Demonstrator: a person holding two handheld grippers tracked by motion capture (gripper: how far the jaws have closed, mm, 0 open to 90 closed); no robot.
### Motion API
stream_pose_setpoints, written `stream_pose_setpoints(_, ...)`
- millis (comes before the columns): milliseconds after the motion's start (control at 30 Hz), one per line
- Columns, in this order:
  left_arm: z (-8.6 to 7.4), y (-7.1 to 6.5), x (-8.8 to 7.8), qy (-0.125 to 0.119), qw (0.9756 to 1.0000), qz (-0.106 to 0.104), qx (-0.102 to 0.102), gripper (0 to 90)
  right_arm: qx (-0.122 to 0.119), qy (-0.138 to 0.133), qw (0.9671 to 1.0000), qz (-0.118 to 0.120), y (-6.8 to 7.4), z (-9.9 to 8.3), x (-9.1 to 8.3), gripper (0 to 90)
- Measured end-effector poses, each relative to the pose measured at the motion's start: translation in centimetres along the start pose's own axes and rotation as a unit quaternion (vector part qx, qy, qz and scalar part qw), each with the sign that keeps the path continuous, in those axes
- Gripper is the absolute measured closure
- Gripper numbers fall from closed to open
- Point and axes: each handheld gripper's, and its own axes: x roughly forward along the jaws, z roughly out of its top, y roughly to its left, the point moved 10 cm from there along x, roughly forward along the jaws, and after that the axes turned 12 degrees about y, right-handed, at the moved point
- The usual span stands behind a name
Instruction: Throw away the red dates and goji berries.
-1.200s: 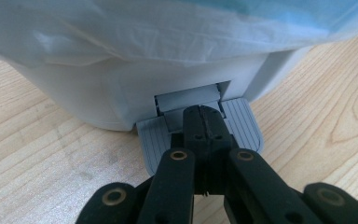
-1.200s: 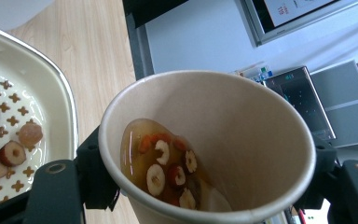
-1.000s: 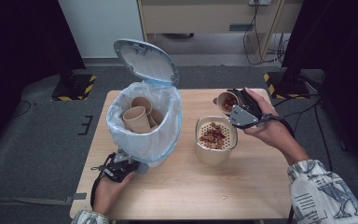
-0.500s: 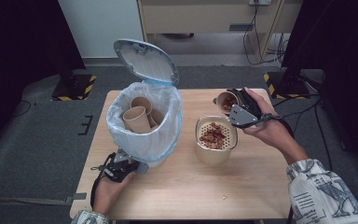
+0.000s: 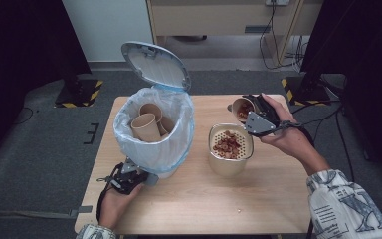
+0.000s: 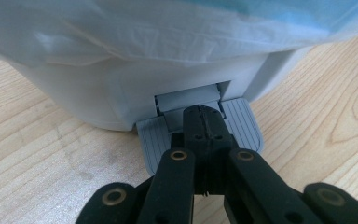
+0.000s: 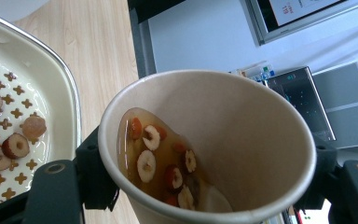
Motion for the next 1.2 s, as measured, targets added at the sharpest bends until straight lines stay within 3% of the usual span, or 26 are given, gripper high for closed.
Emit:
stream_pose_setpoints(200, 0.0, 0.0, 0.0, 0.0, 1.0, 0.0, 0.0, 89.9, -0.009, 0.006, 0.9999, -0.003, 0.1, 0.1, -0.1, 26.6)
stream_pose_setpoints(567, 0.0, 0.0, 0.0, 0.0, 1.0, 0.0, 0.0, 89.9, -0.089, 0.025, 0.9957, -0.007, 1.1, 0.7, -0.3, 26.3)
stream_pose_setpoints(667, 0.0, 0.0, 0.0, 0.0, 1.0, 0.0, 0.0, 89.9, -0.135, 0.033, 0.9902, -0.011, 1.6, 1.0, -0.4, 26.2)
stream_pose_setpoints(800, 0.0, 0.0, 0.0, 0.0, 1.0, 0.0, 0.0, 89.9, -0.169, 0.043, 0.9847, -0.012, 2.2, 1.0, -0.4, 26.2)
stream_pose_setpoints(833, 0.0, 0.0, 0.0, 0.0, 1.0, 0.0, 0.0, 89.9, -0.184, 0.051, 0.9815, -0.015, 2.2, 0.8, -0.3, 26.1)
stream_pose_setpoints(1067, 0.0, 0.0, 0.0, 0.0, 1.0, 0.0, 0.0, 89.9, -0.23, 0.066, 0.9706, -0.027, 2.2, 0.8, -0.2, 26.0)
stream_pose_setpoints(1200, 0.0, 0.0, 0.0, 0.0, 1.0, 0.0, 0.0, 89.9, -0.243, 0.062, 0.9676, -0.032, 2.4, 1.5, -0.3, 26.0)
